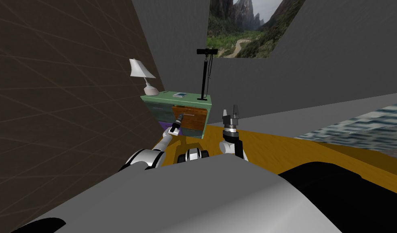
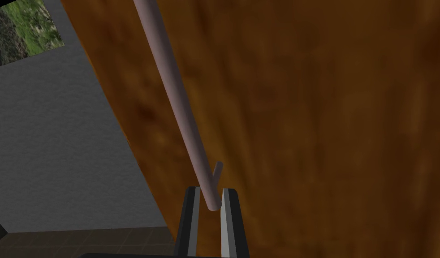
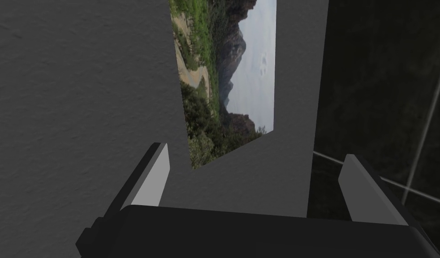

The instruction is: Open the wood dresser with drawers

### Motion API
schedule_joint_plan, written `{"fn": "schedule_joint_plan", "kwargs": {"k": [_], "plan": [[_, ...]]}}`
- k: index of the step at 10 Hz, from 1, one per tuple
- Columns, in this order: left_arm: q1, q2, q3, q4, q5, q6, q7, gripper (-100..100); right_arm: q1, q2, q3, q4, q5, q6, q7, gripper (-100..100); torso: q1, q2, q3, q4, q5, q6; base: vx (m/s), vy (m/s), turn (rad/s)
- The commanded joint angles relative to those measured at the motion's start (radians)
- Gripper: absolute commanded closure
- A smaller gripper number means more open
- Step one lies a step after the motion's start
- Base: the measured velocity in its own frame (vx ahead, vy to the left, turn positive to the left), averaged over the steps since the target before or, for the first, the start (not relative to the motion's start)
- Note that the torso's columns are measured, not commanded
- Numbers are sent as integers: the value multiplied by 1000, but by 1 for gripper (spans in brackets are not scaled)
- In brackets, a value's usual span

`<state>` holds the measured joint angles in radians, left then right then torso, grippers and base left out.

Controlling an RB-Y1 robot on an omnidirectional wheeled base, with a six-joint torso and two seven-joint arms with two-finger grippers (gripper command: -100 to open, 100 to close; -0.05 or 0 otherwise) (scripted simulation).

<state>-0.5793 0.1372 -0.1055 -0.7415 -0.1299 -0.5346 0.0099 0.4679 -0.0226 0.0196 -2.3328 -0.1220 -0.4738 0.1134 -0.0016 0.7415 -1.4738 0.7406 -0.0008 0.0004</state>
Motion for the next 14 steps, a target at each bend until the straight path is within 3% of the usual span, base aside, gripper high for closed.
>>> {"fn": "schedule_joint_plan", "kwargs": {"k": [1,7,8,14], "plan": [[0,1,-3,-1,-1,2,3,100,0,0,0,0,0,0,0,0,1,0,0,0,0,0,-82,31,-2],[6,2,-16,-13,-4,10,14,100,0,0,0,0,0,0,0,0,1,-1,-1,0,0,1,-163,49,23],[-27,8,-19,-17,-1,52,28,-100,0,0,0,0,0,0,0,0,-1,-6,-3,0,0,0,-62,19,-9],[-101,21,-20,-27,5,132,55,-100,0,0,0,0,0,0,0,0,2,-2,-1,-2,1,0,-40,16,-7]]}}
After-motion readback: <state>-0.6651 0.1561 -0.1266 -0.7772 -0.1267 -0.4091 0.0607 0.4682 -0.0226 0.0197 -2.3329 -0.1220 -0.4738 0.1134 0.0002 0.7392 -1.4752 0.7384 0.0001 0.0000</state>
